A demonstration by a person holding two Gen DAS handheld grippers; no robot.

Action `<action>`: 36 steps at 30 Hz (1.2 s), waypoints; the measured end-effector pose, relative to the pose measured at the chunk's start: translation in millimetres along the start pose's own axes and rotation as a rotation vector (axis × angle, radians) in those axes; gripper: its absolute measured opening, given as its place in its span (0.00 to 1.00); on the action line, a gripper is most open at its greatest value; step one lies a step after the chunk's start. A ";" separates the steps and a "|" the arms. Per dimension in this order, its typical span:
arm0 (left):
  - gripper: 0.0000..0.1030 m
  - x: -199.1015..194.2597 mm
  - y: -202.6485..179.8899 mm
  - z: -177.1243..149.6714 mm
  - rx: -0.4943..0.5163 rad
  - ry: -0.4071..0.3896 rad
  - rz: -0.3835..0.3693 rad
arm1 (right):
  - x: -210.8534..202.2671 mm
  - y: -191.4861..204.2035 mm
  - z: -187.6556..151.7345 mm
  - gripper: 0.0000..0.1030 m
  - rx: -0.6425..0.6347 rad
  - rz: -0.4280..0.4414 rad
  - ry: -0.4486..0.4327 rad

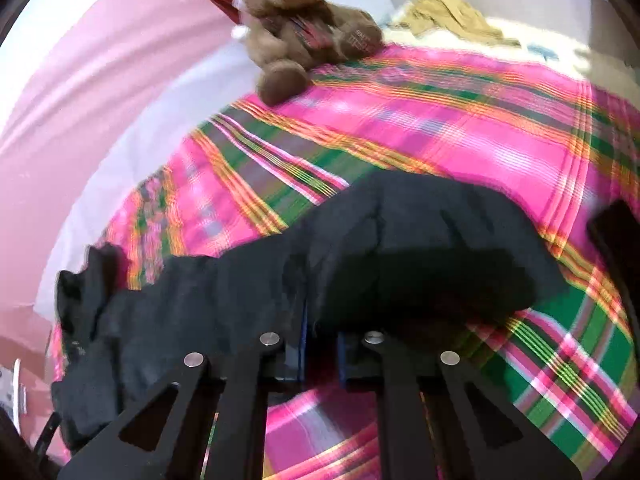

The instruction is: Fold large clothes

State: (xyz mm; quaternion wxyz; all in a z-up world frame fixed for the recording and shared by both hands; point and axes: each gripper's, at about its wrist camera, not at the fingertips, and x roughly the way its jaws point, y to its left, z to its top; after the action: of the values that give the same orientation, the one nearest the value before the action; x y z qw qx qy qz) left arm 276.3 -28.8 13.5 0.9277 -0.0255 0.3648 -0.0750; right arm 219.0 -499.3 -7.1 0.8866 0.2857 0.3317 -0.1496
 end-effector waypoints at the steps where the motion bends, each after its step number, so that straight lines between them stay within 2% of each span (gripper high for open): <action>1: 0.65 -6.6 3.5 -0.2 0.000 -0.010 0.000 | -12.2 9.7 2.9 0.10 -0.017 0.017 -0.021; 6: 0.65 -32.4 25.8 -4.7 -0.020 -0.054 0.007 | -69.9 74.2 17.3 0.09 -0.135 0.112 -0.118; 9: 0.65 -38.7 39.9 -9.1 -0.057 -0.057 0.005 | -89.9 121.8 17.8 0.09 -0.212 0.176 -0.138; 13: 0.65 -43.3 56.6 -18.0 -0.101 -0.071 -0.005 | -100.3 184.0 1.6 0.09 -0.321 0.242 -0.127; 18: 0.65 -43.4 76.3 -24.4 -0.145 -0.047 -0.005 | -85.4 259.5 -42.0 0.09 -0.459 0.304 -0.058; 21: 0.65 -49.4 90.2 -25.1 -0.169 -0.063 0.003 | -59.8 299.4 -78.6 0.09 -0.525 0.341 0.010; 27: 0.65 -53.2 110.7 -30.6 -0.208 -0.067 0.017 | 2.8 337.1 -151.5 0.10 -0.619 0.333 0.165; 30: 0.65 -53.1 117.4 -30.5 -0.222 -0.067 0.016 | 28.6 344.1 -176.5 0.13 -0.646 0.338 0.233; 32: 0.65 -53.4 118.9 -29.5 -0.225 -0.070 0.016 | 39.1 345.9 -190.0 0.20 -0.662 0.330 0.273; 35: 0.65 -54.5 121.0 -29.2 -0.233 -0.078 0.010 | 40.3 350.8 -200.9 0.42 -0.689 0.358 0.291; 36: 0.65 -54.9 121.4 -29.1 -0.235 -0.080 0.010 | 35.7 352.2 -201.6 0.54 -0.696 0.380 0.293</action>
State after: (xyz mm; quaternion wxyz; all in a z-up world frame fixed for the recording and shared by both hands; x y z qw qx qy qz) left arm 231.5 100.0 16.7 0.9325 -0.1353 0.3338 -0.0260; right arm 304.1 -101.0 -12.0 0.8855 0.0437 0.4262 0.1796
